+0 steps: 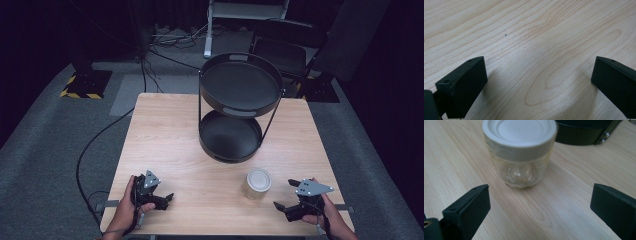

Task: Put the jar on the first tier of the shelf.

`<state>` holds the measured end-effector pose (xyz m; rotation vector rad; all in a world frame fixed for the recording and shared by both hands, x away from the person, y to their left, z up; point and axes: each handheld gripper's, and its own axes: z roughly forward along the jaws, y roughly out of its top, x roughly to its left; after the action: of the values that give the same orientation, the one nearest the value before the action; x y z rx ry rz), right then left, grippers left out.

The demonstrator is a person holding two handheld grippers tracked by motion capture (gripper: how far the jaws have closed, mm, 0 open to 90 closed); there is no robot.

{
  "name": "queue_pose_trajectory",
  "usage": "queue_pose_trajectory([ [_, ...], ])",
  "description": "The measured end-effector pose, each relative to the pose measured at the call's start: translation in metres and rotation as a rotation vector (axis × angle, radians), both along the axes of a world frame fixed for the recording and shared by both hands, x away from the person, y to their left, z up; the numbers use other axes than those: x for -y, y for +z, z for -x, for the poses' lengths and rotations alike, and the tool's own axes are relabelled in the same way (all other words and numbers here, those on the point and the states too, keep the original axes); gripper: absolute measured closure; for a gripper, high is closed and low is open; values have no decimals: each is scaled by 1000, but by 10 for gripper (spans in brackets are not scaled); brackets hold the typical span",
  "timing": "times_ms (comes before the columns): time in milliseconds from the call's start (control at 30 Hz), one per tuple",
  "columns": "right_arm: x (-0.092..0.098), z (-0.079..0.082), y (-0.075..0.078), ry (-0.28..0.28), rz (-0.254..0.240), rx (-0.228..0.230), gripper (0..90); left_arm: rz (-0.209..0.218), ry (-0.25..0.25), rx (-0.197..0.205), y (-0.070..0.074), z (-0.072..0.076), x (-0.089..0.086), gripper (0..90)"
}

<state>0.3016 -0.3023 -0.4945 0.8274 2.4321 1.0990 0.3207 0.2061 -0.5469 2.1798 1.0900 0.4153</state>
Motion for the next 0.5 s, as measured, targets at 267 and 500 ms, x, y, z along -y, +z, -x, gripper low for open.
queue_pose_trajectory([
  [267,-16,-6,-1,38,9,-10,27,0,0,0,0,0,0,1],
  [500,-23,-9,-6,57,12,-34,27,0,0,0,0,0,0,1],
])
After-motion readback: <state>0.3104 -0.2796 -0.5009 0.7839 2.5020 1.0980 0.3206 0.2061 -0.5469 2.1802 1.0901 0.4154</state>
